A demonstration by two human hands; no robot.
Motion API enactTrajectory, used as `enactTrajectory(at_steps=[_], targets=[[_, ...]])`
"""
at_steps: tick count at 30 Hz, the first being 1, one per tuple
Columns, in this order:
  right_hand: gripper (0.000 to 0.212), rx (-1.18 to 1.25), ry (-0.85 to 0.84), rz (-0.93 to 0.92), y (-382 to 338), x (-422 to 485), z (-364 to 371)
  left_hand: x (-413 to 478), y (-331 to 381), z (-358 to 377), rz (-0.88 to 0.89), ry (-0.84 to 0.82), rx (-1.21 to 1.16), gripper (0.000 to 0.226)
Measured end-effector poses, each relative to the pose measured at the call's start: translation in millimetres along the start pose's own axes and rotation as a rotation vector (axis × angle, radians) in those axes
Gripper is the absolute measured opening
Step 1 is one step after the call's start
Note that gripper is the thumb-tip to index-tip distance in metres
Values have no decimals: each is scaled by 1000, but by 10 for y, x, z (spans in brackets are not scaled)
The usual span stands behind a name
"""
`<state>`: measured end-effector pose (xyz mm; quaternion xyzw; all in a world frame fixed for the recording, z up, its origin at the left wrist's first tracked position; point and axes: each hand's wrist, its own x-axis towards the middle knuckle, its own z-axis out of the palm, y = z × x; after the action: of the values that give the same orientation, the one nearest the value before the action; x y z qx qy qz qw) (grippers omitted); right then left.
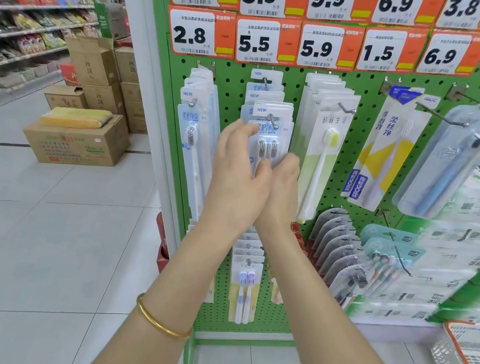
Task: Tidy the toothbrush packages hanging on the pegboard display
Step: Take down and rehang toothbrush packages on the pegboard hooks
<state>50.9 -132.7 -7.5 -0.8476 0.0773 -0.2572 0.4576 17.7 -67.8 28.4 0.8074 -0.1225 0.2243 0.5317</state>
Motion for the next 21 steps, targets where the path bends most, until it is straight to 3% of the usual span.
enactTrajectory(at_steps=[7, 11, 21], targets=[[34, -64, 24, 0, 14, 252, 183, 97, -51, -2, -5, -31, 110, 47], [47, -73, 9, 19, -10, 336, 223, 143, -89, 32, -4, -25, 121, 47], [45, -115, 33, -27, 82, 278, 226, 160, -53, 38, -8, -51, 128, 53]])
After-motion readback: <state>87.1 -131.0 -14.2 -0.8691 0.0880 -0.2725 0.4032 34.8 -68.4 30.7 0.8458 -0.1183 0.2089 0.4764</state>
